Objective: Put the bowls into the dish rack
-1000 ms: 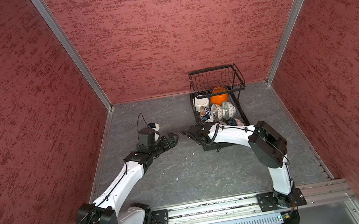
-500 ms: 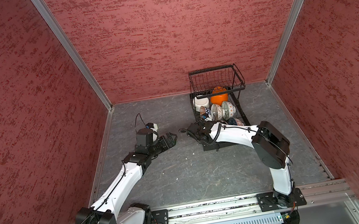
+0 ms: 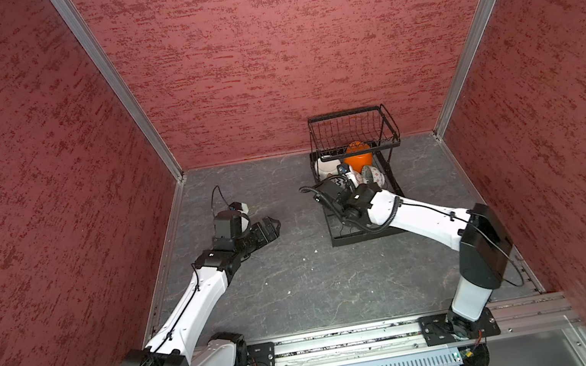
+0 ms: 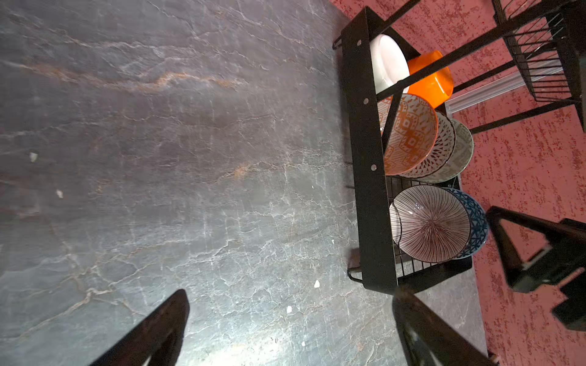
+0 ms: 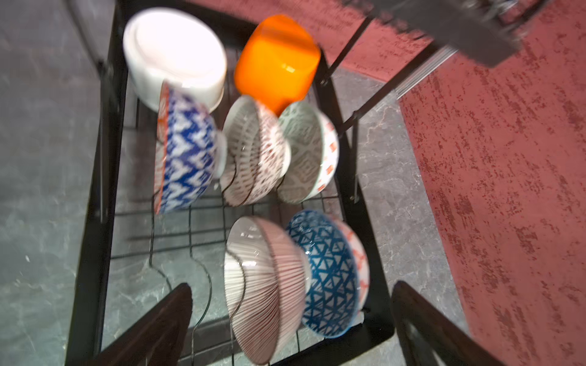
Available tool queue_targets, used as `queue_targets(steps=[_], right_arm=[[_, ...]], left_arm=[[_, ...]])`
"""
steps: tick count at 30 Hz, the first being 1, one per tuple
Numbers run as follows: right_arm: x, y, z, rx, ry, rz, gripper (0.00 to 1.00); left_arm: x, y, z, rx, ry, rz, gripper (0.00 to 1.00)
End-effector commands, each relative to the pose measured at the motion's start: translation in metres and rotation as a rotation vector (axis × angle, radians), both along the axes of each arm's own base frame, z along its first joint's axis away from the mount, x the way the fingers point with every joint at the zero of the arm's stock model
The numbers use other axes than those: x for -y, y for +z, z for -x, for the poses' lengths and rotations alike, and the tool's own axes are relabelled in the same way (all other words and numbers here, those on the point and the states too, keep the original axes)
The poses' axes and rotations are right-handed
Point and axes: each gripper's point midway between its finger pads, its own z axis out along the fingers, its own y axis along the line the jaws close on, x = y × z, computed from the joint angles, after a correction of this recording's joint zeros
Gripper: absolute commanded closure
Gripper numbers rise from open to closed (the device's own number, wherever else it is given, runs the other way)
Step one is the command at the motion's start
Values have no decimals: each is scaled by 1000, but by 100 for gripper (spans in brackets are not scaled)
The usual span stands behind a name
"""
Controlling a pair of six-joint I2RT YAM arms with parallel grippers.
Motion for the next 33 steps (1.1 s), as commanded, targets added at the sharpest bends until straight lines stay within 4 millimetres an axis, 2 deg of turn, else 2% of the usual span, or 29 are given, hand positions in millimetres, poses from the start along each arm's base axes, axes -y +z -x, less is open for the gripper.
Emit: queue_targets(steps=[1,6,10,16,19,21,24,28,33], right_arm=[[25,16,-5,47,-43,-66,1],[69,23,-6,79,-111,-133,1],[117,23,-2,132,-205,-167,1],[200,-2,5,187,-378,-259,1],[227,-12,8,198,-438,-272,1],[240,-23,8,196,-469,-283,1],[258,-50,3,210,-489,-281,1],[270,-90,0,223,-502,-289,1],[271,-107,-5,282,-460,-275,1]], left_arm=[[-17,15,-3,31,38,-49,0],[-45,15,-5,30,142,-105,0],[-78,14,-4,17,267,-174,0],[-135,17,3,29,498,-259,0],[-151,15,5,47,539,-314,0],[-160,10,6,56,544,-389,0],[-170,1,6,69,546,-471,1],[-169,-9,0,126,505,-505,1],[-169,-19,-8,196,500,-509,1]])
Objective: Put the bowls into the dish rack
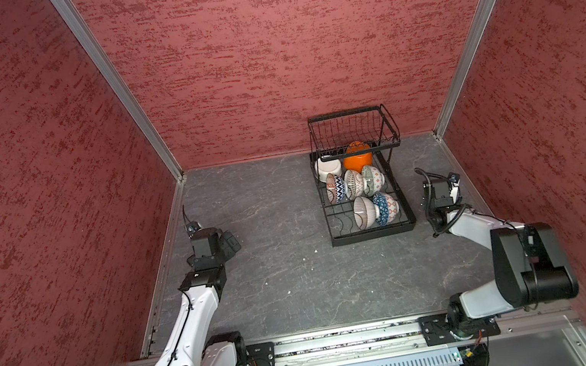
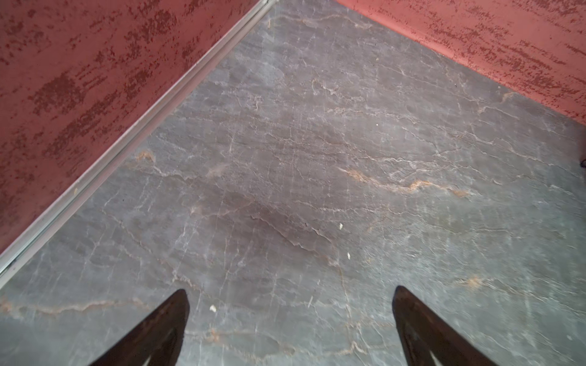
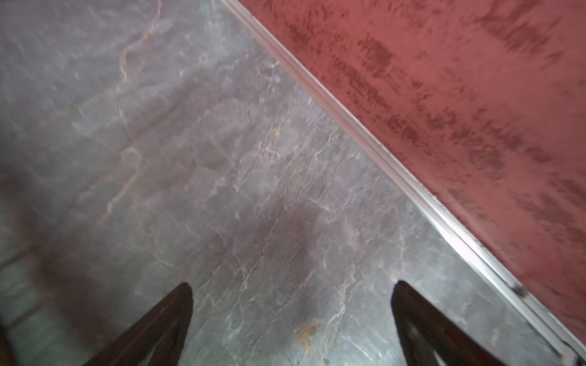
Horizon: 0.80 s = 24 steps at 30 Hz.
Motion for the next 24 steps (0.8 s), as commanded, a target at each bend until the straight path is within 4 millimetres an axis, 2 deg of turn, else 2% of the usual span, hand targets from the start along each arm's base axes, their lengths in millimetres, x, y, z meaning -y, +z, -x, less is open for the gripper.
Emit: queue_targets(steps=[1,5,11,15,21,24], right_arm=[[-1,32,-34,213,47,24,1],[-3,53,-42,344,89,61,1],[-11,78,-35,571,177,123,1],[-19,77,-28,602,225,122,1],[-22,79,-31,602,246,124,1],[-26,79,-31,607,269,124,1]], left_arm=[[-4,15,-19,123,-23,-60,0],[0,11,-31,183,-59,-70,1],[3,-2,-48,218,-89,-74,0],[10,9,-63,293,-141,-93,1],[18,19,-81,377,-227,-149,1],[24,16,-88,397,-265,-156,1]])
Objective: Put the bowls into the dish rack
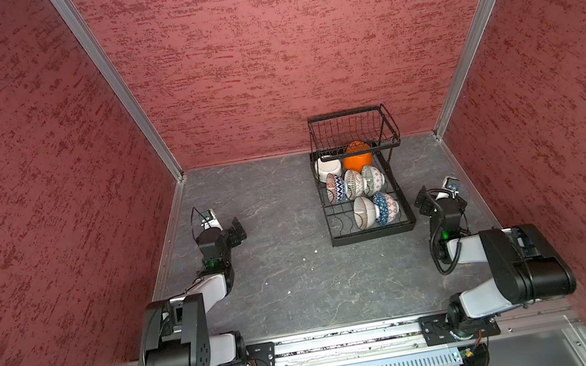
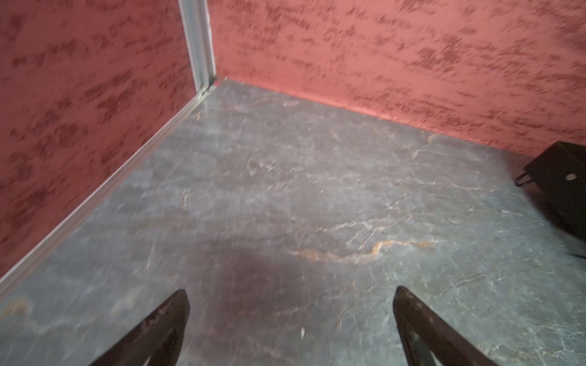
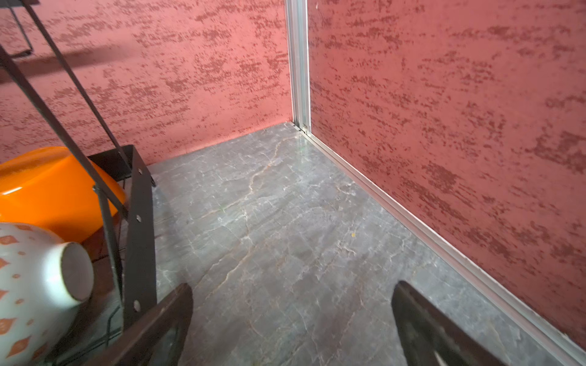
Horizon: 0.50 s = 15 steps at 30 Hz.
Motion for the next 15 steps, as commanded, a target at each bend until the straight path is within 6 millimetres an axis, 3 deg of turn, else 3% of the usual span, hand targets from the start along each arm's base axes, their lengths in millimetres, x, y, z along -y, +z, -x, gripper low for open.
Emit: queue_targets(steps=[1,6,9,12,15], right_arm=[[-7,22,-5,80,51,23,1],[-14,23,-5,92,101,33,1],[-20,21,-11,77,136,39,1],[-39,11,-15,83,255,71,1],[-35,12,-9,95,228,66,1]], left_arm=[[9,13,-11,93,-76,-41,0],[13,-3,-10,99,-104,-43,1],[10,-4,-13,91,-87,-41,1],[8,-4,-14,85,-62,-46,0],[7,-4,-14,86,-60,-47,1]])
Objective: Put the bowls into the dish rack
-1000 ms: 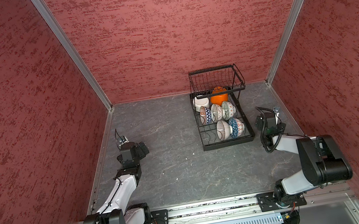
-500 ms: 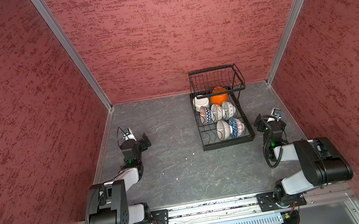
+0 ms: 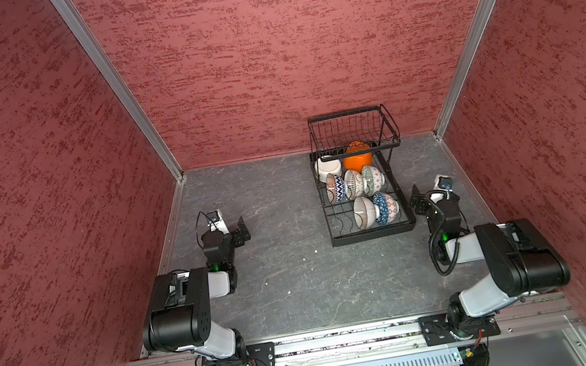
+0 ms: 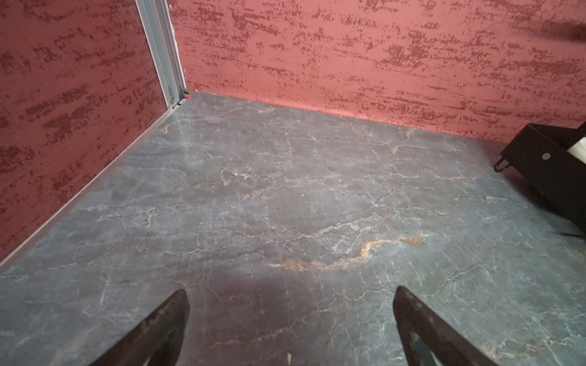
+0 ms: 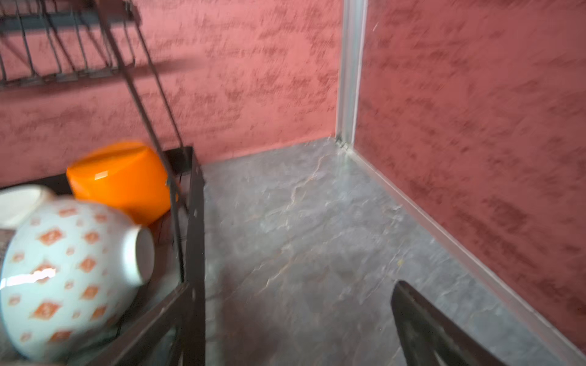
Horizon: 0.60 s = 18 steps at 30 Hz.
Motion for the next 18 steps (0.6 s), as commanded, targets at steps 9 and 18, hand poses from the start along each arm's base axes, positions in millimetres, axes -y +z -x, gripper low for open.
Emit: queue_targets(steps=[9,18], right_arm=[[2,13,0,64,-9,13,1],[1,12,-1,57,-7,13,1]], left_arm=[[-2,12,-5,40,13,-21,1],[-1,12,-5,38,13,-26,0]])
